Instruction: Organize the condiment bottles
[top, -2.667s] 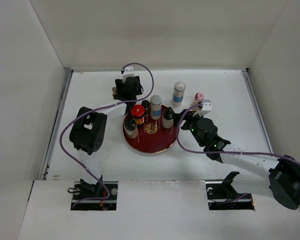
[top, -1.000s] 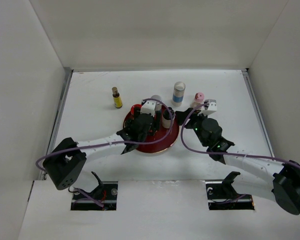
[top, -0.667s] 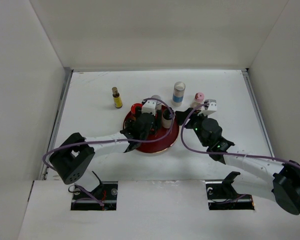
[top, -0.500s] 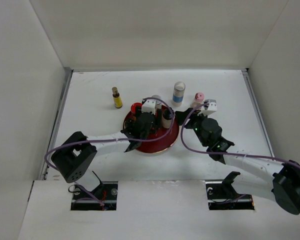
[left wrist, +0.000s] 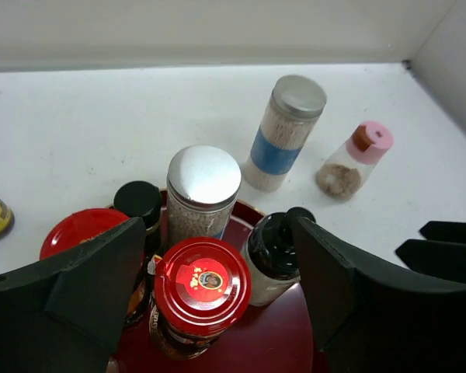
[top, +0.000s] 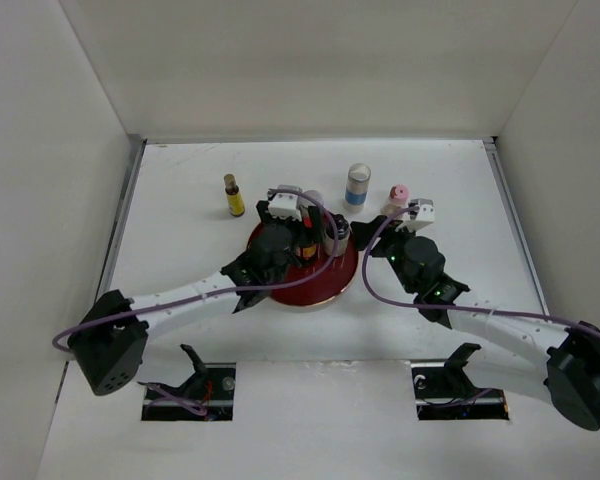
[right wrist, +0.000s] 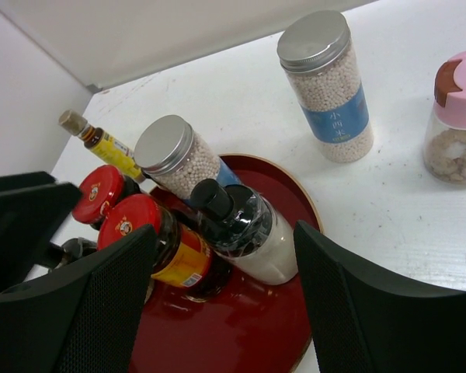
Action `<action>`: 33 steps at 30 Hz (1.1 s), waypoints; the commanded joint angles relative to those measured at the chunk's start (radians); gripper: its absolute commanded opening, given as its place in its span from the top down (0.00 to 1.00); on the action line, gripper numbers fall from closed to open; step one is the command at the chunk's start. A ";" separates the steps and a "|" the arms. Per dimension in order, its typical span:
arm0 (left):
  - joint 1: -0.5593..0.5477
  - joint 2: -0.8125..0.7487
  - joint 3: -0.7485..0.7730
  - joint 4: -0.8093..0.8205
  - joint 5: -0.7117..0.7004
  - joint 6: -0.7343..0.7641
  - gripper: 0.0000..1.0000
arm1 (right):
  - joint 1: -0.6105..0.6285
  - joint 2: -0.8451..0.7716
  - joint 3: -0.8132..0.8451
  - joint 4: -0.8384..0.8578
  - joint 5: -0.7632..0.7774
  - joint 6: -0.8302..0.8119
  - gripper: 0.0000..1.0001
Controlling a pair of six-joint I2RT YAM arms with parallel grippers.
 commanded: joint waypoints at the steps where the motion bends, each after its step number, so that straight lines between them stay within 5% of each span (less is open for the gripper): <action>1: -0.008 -0.082 0.029 -0.019 -0.024 0.013 0.25 | -0.005 -0.025 -0.007 0.052 0.001 0.007 0.24; 8: 0.191 -0.068 0.154 -0.149 -0.061 -0.018 0.34 | -0.003 -0.013 0.004 0.049 -0.002 -0.002 0.27; 16: 0.469 0.081 0.263 -0.194 -0.012 -0.073 0.31 | 0.001 0.010 0.008 0.054 -0.010 -0.003 0.39; 26: 0.584 0.288 0.377 -0.211 0.082 -0.076 0.34 | 0.009 0.015 0.011 0.055 -0.005 -0.009 0.38; 33: 0.613 0.354 0.434 -0.244 0.105 -0.078 0.45 | 0.010 0.030 0.013 0.058 -0.012 -0.002 0.37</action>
